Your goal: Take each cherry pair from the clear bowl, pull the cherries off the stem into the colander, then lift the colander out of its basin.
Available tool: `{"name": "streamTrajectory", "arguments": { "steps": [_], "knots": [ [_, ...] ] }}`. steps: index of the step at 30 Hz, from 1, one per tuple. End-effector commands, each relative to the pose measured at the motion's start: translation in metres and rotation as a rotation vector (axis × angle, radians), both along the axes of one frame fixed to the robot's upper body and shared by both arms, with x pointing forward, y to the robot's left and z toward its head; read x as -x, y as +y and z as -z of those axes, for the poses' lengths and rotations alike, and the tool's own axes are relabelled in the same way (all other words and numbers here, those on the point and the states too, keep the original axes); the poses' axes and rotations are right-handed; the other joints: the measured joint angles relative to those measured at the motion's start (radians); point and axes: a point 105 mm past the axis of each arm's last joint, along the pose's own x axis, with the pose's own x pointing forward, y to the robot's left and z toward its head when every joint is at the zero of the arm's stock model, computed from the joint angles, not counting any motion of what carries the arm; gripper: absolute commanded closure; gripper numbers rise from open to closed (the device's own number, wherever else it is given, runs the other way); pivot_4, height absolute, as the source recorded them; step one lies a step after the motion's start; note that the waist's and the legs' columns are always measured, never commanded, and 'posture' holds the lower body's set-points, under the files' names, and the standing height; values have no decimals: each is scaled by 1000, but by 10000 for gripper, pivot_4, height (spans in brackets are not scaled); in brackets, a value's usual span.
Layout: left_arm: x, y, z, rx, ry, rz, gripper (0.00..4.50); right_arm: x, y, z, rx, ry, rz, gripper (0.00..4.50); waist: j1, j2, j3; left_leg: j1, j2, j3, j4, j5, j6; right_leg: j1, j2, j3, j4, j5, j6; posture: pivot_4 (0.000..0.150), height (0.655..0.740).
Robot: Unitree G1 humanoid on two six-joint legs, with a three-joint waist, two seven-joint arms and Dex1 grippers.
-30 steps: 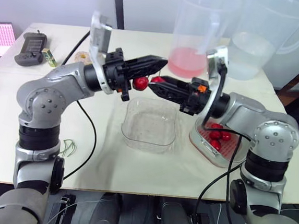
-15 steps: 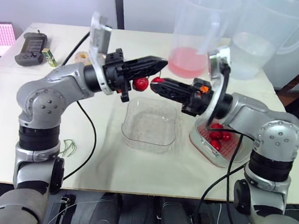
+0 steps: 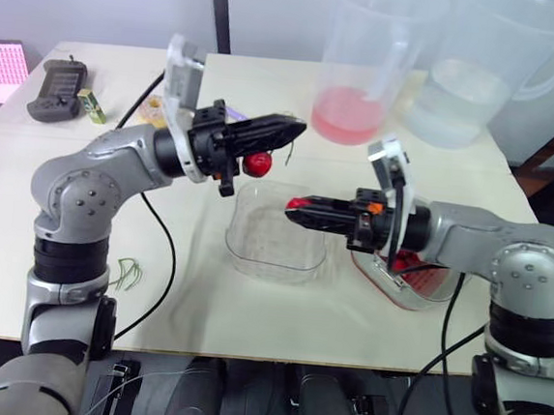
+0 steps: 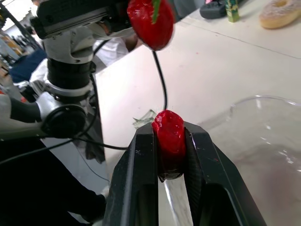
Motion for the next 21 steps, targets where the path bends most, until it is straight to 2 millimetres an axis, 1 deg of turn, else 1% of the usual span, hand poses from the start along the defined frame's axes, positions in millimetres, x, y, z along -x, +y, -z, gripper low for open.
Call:
{"name": "streamTrajectory", "arguments": {
  "steps": [1,4,6,8,10,12,16,19,21],
  "knots": [
    [4,3,-8,16,-41,3,45000,-14,-32,-18,74,-124,110,38815,2,0,0,0,0,0,0,0,0,0,0,0,-1,0,0,1500,7400],
    [1,2,-6,14,-42,3,45000,-27,-69,-13,280,-183,209,38815,1,0,0,-2,-1,0,0,0,0,1,-1,0,-5,0,0,1500,7400],
    [0,2,-6,14,-50,6,45000,-31,-94,-3,436,-201,242,38815,1,0,0,-3,-1,0,0,0,0,0,-1,0,-7,0,0,1500,7400],
    [-1,2,-7,14,-56,9,45000,-31,-109,7,559,-212,236,38815,1,0,0,-3,-1,0,0,-1,1,0,-1,0,-8,0,0,1500,7400],
    [-2,1,-7,16,-62,13,45000,-34,-125,19,651,-210,268,38815,-1,0,0,-3,-1,0,-1,-1,2,0,-1,0,-8,0,1,1500,7400],
    [-3,0,-6,13,-67,19,45000,-37,-133,31,705,-207,282,38815,-4,0,0,-3,-1,1,0,-2,2,0,-1,0,-8,0,1,1500,7400],
    [-2,-5,-6,7,-74,38,45000,-39,-130,49,718,-206,272,38815,-4,0,0,-3,-1,1,0,-1,2,0,0,0,-7,0,1,1500,7400],
    [-1,-9,-6,3,-79,57,45000,-40,-128,51,704,-201,264,28295,-1,0,0,-3,-1,1,0,-1,2,0,0,0,-6,0,1,1500,7400],
    [0,-10,-7,5,-81,64,45000,-39,-128,49,700,-200,261,18606,0,0,0,-3,-1,1,0,-1,2,0,-1,0,-6,0,1,1500,7400]
  ]
}}
